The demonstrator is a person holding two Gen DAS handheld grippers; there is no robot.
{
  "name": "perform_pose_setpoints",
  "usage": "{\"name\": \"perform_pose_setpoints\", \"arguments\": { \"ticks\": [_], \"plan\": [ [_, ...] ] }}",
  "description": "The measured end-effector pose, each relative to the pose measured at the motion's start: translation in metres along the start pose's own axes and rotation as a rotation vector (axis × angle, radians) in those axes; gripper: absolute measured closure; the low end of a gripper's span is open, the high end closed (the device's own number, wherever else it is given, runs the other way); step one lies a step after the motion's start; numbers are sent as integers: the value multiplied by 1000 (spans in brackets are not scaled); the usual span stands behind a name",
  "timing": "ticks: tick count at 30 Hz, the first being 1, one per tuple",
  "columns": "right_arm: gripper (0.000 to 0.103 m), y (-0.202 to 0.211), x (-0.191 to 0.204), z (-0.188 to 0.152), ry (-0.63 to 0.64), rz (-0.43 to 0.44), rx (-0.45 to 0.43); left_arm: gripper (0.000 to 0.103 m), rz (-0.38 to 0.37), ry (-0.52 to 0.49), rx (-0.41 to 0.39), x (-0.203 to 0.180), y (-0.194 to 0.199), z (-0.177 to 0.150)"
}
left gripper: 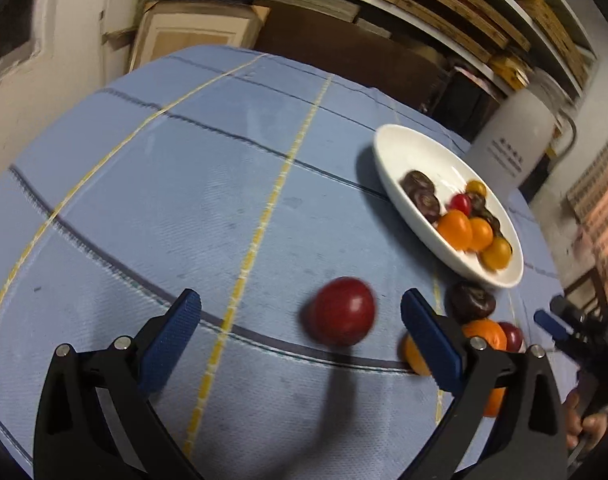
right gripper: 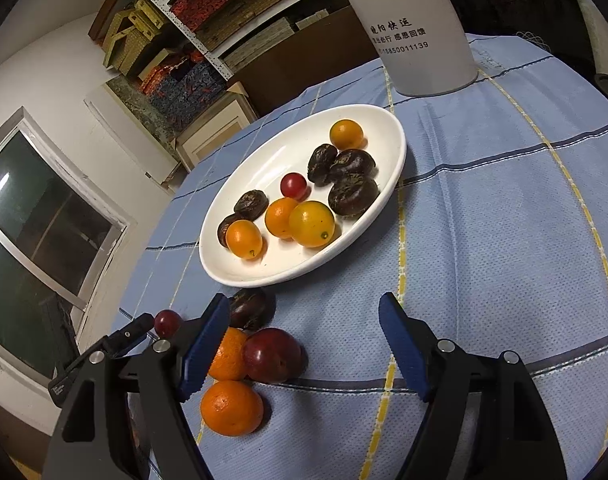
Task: Organize fruits
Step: 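Grasp a red plum with the left gripper while the right grasps another red plum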
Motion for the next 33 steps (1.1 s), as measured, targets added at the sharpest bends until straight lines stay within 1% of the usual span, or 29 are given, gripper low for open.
{"name": "perform_pose_setpoints", "arguments": {
  "ticks": [3, 4, 5, 7, 9, 15, 18, 19, 20, 22, 24, 26, 28, 30, 33],
  "plan": [
    [26, -1, -1, 0, -5, -2, 3, 5, 20, -58, 21, -11, -7, -5],
    [26, -1, -1, 0, -6, -2, 4, 7, 17, -71, 31, -14, -9, -7],
    [26, -1, -1, -1, -5, -2, 5, 19, 13, -77, 38, -15, -10, -9],
    [26, -2, 0, -1, -1, -1, 10, 39, 4, -91, 76, -18, -16, -16],
    [26, -4, 0, -2, 2, 0, 18, 39, 13, -106, 71, -20, -14, -19],
    [26, -7, 2, -6, 1, 9, 38, 39, 2, -100, 63, -19, -12, -21],
    [26, -8, 3, -8, 9, 11, 47, 39, -7, -115, 64, -23, -13, -21],
    [26, -9, 4, -10, 12, 11, 53, 43, -4, -124, 65, -25, -14, -22],
    [26, -11, 4, -10, 13, 12, 58, 54, -2, -137, 65, -28, -14, -23],
    [26, -13, 5, -12, 12, 18, 71, 65, 17, -169, 61, -32, -15, -25],
    [26, -15, 8, -14, 18, 29, 84, 65, 17, -183, 60, -34, -15, -25],
    [29, -16, 13, -18, 36, 40, 96, 65, 24, -191, 57, -35, -15, -25],
    [39, -19, 18, -23, 61, 45, 112, 65, 27, -196, 55, -35, -16, -24],
    [46, -23, 23, -29, 79, 50, 131, 65, 28, -198, 56, -35, -16, -24],
    [47, -28, 28, -37, 95, 59, 159, 65, 39, -208, 57, -35, -17, -24]
  ]
}}
Point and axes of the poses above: each gripper's, at about its wrist camera, not at the fingertips, and y roughly against the way its jaws point, x to its left, z to its top, the point moved 9 cm from there along -y, roughly the way its jaws point, and after that the axes turned 1 degree about -y, right-handed, at the moved point
